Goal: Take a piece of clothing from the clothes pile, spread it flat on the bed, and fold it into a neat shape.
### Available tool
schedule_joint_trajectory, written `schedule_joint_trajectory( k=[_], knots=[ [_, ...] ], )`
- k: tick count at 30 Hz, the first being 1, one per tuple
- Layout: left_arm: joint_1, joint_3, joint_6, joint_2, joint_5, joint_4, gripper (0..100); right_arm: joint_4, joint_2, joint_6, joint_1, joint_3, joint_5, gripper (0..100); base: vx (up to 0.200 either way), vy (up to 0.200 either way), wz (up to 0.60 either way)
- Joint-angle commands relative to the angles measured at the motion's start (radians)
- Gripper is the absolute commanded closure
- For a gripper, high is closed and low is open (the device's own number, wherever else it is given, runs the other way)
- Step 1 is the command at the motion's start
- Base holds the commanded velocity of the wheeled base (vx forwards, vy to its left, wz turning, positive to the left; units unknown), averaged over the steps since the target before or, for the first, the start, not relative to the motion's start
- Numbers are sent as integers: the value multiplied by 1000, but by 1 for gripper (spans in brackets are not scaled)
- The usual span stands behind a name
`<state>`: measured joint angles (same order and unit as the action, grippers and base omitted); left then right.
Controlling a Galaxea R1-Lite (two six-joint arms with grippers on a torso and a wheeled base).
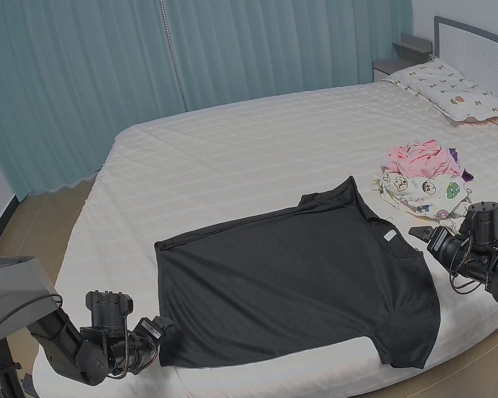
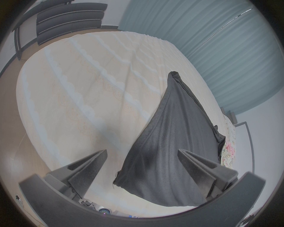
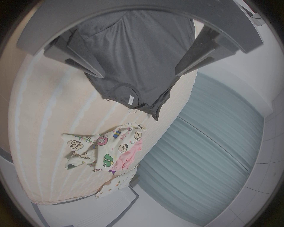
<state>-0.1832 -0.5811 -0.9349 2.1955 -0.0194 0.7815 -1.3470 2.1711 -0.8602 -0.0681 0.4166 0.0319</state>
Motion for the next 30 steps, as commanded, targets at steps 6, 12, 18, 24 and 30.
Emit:
schedule_joint_trajectory(
  k=[6,12,18,24,30],
  knots=[
    [-42,-16,-1,43,-10,1,0,-4,23,-3,7,-16,5,0,0,0,0],
    [-52,-13,-1,47,-10,-1,0,-4,24,-3,8,-18,3,0,0,0,0],
    [-75,-2,4,50,-60,-8,100,-6,32,3,7,-39,6,0,0,0,0],
    [-85,38,5,38,-109,-22,100,-32,27,52,11,-91,65,0,0,0,0],
    [-94,50,21,-11,-145,-162,100,-57,29,98,31,-121,74,0,0,0,0]
  ],
)
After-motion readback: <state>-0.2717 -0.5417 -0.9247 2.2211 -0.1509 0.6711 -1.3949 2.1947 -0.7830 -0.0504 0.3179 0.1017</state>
